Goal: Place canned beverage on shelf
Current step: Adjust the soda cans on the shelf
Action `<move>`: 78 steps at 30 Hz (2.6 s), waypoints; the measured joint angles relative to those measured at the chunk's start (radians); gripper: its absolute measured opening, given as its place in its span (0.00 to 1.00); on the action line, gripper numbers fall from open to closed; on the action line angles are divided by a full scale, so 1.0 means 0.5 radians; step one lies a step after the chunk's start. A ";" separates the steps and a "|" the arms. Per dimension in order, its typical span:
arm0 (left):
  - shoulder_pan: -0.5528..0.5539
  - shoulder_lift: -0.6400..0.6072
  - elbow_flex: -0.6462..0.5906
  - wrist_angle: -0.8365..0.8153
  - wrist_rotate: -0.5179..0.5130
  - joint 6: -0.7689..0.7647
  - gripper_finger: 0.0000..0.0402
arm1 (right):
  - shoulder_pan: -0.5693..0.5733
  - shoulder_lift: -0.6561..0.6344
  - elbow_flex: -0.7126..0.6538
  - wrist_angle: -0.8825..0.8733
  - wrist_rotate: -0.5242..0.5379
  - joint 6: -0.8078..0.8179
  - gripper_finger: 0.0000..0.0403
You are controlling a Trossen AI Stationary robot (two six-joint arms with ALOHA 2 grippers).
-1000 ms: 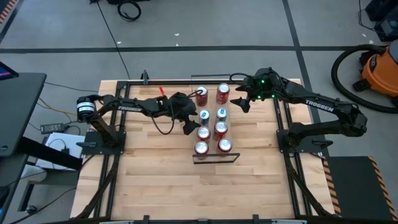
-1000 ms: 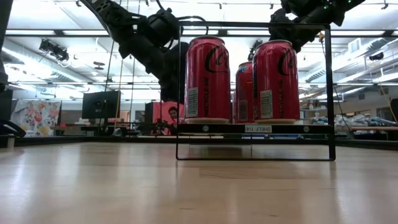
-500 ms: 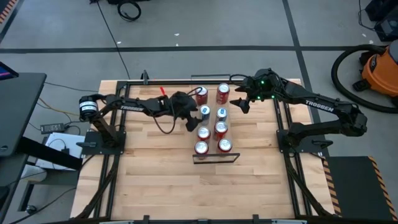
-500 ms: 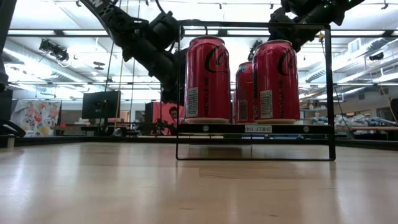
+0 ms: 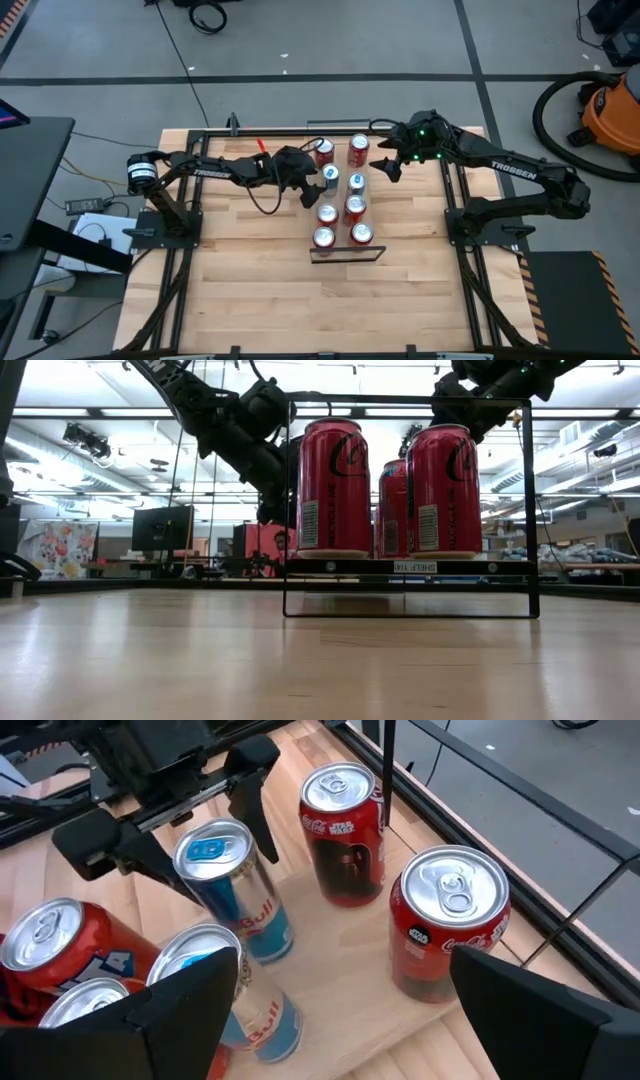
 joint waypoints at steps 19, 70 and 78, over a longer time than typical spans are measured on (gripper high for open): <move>-0.084 -0.003 0.000 0.113 0.099 -0.049 0.89 | 0.161 -0.148 0.000 -0.219 0.073 0.050 0.93; -0.018 -0.181 0.002 -0.050 0.113 -0.135 0.89 | 0.392 -0.002 -0.712 0.633 0.198 -0.025 0.93; 0.002 -0.207 0.004 -0.075 0.112 -0.100 0.89 | 0.431 0.175 -0.744 0.797 0.195 -0.017 0.93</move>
